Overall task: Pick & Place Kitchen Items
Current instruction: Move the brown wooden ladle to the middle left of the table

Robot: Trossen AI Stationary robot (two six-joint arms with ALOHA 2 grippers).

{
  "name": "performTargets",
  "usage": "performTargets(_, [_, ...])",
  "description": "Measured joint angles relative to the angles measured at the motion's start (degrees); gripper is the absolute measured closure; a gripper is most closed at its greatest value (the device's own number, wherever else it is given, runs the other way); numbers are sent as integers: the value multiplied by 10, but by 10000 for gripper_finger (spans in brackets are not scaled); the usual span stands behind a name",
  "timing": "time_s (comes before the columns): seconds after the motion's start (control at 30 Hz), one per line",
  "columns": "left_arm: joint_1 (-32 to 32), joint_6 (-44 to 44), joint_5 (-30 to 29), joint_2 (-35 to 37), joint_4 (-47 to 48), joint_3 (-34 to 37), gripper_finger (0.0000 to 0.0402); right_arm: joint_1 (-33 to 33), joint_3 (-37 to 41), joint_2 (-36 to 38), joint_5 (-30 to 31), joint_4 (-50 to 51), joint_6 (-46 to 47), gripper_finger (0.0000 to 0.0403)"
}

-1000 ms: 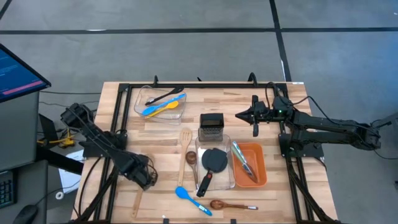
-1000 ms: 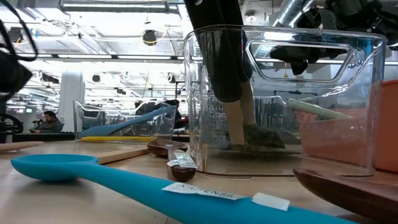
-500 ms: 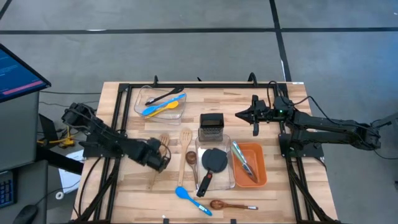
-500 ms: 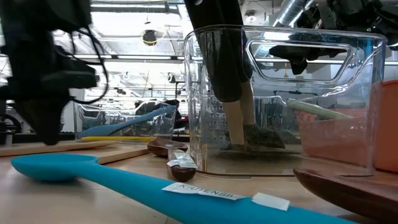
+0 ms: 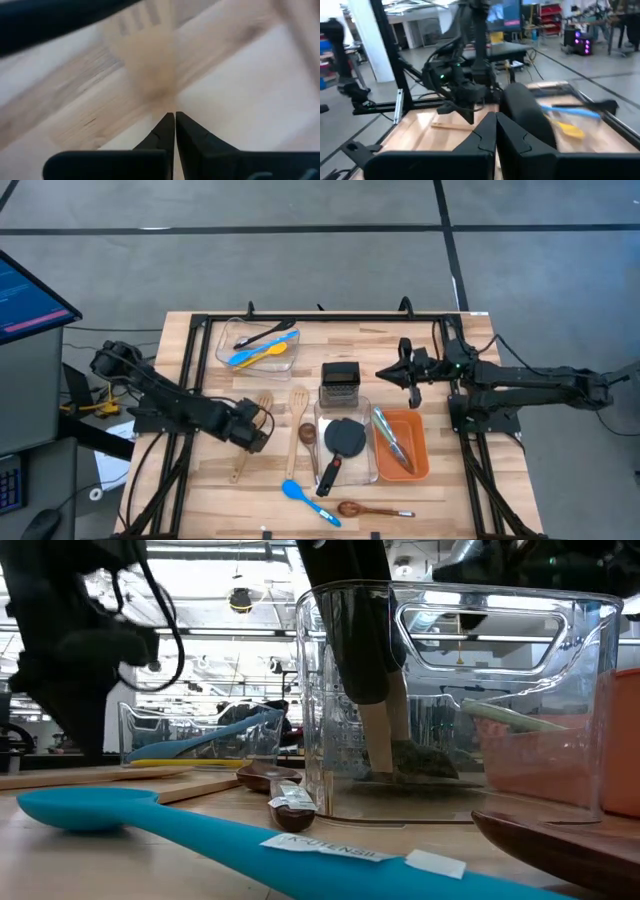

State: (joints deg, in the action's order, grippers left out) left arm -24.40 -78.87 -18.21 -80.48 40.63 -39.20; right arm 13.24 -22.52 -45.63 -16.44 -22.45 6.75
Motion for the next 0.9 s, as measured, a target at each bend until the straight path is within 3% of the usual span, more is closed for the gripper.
performTargets(0.23, [-32, 37, -43, 33, -1, 0, 399, -85, -51, -67, 103, 21, -13, 403])
performTargets(0.53, [-25, 10, -82, 35, -8, 63, 399, -131, -158, -222, 105, 72, -65, 403])
performTargets(0.73, [-25, -9, -83, 35, -34, 74, 399, -140, -217, -275, 104, 160, -49, 403])
performTargets(0.9, [-26, -9, -83, 35, -45, 73, 399, -148, -232, -294, 103, 175, -47, 403])
